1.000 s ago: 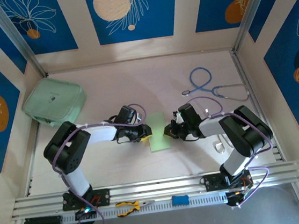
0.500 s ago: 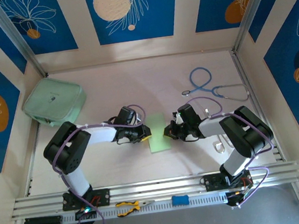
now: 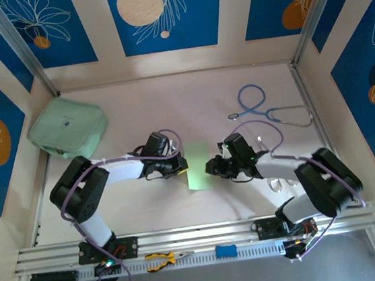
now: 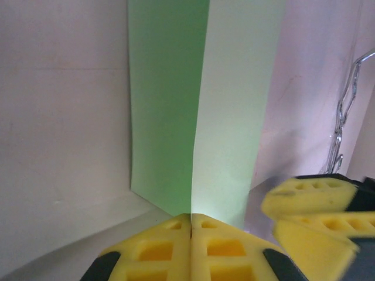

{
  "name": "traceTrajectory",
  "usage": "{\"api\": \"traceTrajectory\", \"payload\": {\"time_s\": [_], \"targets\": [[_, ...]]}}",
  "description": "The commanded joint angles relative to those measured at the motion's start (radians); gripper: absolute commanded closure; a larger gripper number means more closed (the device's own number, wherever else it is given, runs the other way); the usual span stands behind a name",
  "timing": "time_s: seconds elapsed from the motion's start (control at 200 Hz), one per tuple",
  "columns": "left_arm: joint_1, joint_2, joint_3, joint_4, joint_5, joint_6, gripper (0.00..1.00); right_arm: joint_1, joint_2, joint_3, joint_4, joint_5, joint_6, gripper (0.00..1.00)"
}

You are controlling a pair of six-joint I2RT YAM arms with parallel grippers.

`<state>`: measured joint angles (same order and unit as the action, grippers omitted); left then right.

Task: Fold a paper plane with a square sheet of paper (pick it up from the middle)
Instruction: Third fold the triangle at the center of the table.

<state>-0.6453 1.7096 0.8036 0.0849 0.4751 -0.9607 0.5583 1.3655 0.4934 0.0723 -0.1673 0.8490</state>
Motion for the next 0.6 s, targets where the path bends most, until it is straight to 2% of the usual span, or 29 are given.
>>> {"api": "traceTrajectory", "payload": {"time_s": [0.0, 0.055, 0.115, 0.265, 0.36, 0.5, 0.595], "targets": [[0.009, -0.019, 0.009, -0.037, 0.020, 0.005, 1.00, 0.031, -0.121, 0.021, -0.157, 0.098, -0.142, 0.66], [0.009, -0.022, 0.011, -0.037, 0.020, 0.002, 1.00, 0.066, -0.172, 0.029, -0.191, 0.155, -0.200, 0.64], [0.010, -0.023, 0.014, -0.039, 0.022, 0.001, 1.00, 0.126, -0.212, 0.029, -0.197, 0.227, -0.279, 0.58], [0.015, -0.019, 0.011, -0.029, 0.030, -0.008, 1.00, 0.360, -0.252, -0.017, -0.095, 0.477, -0.540, 0.50], [0.019, -0.022, 0.007, -0.021, 0.035, -0.012, 1.00, 0.466, -0.220, -0.030, -0.014, 0.564, -0.656, 0.49], [0.021, -0.020, 0.008, -0.017, 0.039, -0.016, 1.00, 0.566, -0.135, -0.023, 0.073, 0.640, -0.784, 0.47], [0.021, -0.024, 0.012, -0.024, 0.035, -0.008, 1.00, 0.623, -0.061, -0.006, 0.120, 0.734, -0.864, 0.46]]}}
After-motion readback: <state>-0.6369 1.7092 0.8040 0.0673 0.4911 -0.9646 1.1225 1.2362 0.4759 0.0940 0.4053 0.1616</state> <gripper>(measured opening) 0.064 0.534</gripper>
